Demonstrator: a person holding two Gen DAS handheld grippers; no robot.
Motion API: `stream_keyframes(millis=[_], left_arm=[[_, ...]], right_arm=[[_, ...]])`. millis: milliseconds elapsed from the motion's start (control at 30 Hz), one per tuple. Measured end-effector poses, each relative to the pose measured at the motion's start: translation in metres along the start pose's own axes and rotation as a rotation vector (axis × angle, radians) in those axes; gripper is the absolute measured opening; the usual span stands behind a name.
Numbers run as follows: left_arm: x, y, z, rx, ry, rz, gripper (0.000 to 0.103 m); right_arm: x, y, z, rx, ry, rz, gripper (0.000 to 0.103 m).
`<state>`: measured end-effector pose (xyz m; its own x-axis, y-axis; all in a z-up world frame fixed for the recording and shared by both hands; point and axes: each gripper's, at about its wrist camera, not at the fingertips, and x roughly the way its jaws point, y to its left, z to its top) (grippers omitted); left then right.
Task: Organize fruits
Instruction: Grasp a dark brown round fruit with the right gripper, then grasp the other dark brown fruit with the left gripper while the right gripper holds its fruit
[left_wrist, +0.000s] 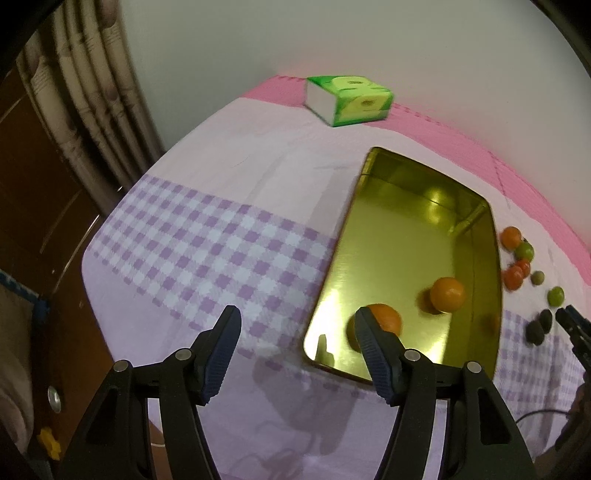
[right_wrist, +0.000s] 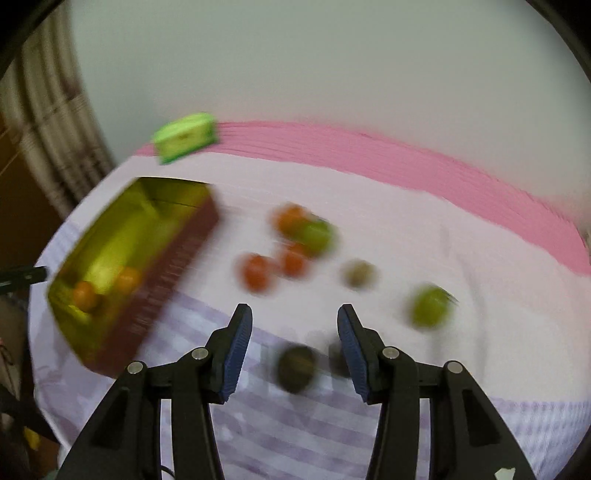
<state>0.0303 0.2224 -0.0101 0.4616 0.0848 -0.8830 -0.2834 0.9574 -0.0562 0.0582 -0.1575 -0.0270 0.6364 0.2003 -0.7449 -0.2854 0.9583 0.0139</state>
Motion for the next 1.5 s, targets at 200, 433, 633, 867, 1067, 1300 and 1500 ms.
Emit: stream_keyframes(millis=[200, 433, 633, 867, 1067, 1300, 1500], left_arm=[[-0.008, -0.026, -0.006, 0.079, -0.018, -0.055, 0.068], [-0.018, -0.083, -0.019, 0.217, -0.018, -0.151, 0.071], [-0.014, -0.134, -0.023, 0.281, 0.010, -0.209, 0.071], [-0.003, -0.191, -0.029, 0.342, 0.024, -0.249, 0.071], [0.010, -0.239, -0.039, 0.396, 0.028, -0.300, 0.071], [0.033, -0.281, -0.049, 0.441, 0.063, -0.314, 0.071], [0.053, -0.308, -0.050, 0.478, 0.084, -0.281, 0.071]], right_arm=[[0.012, -0.040, -0.025, 0.036, 0.050, -0.013, 0.046], [0.032, -0.042, -0.028, 0.038, 0.053, 0.041, 0.046], [0.044, -0.046, -0.027, 0.047, 0.042, 0.058, 0.047], [0.039, -0.047, -0.033, 0.009, 0.005, 0.015, 0.035], [0.028, -0.071, -0.047, -0.043, -0.044, -0.232, 0.034], [0.020, -0.097, -0.056, -0.013, -0.060, -0.261, 0.034], [0.020, -0.096, -0.054, -0.013, -0.053, -0.264, 0.034]])
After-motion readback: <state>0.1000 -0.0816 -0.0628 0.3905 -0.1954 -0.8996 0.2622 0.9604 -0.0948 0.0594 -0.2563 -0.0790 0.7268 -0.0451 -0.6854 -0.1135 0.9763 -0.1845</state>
